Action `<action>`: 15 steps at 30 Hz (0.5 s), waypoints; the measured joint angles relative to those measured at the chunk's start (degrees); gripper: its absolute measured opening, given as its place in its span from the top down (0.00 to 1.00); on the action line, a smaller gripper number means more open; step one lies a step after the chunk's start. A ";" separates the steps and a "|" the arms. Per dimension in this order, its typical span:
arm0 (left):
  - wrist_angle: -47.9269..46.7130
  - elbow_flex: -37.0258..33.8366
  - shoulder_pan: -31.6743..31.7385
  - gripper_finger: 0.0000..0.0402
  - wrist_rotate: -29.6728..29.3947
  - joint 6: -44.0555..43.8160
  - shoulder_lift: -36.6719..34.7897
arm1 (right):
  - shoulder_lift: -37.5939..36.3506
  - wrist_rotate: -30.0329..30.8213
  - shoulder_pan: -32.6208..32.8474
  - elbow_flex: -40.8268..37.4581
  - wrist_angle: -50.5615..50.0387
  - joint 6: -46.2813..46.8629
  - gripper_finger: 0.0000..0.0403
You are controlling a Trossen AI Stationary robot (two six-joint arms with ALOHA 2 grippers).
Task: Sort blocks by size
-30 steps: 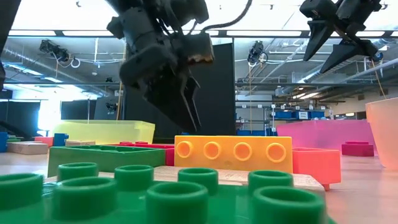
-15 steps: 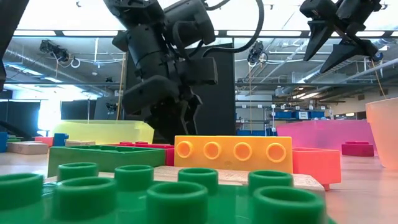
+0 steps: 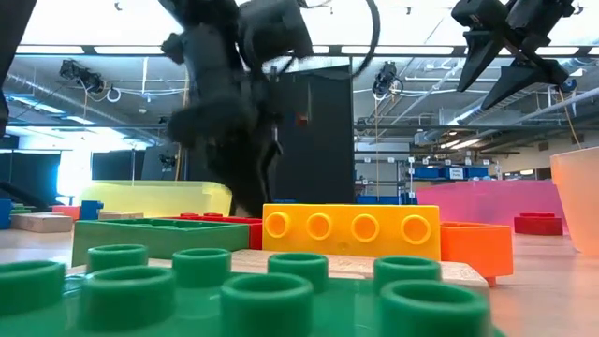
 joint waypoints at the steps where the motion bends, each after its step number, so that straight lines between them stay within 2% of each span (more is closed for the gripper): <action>1: -1.11 0.10 0.22 0.73 0.27 -1.19 -1.20 | 0.00 0.00 -0.02 0.00 0.02 0.01 0.36; 5: -7.37 0.08 0.98 0.73 -0.03 -3.33 -6.13 | 0.00 0.00 -0.02 0.00 0.03 0.00 0.37; 9: -12.34 0.08 3.18 0.73 -5.31 -3.96 -13.19 | 0.00 0.00 -0.01 0.00 0.09 0.02 0.37; 15: -20.46 0.09 11.51 0.73 -10.13 -3.68 -23.23 | 0.00 -0.02 0.00 0.00 0.13 1.05 0.36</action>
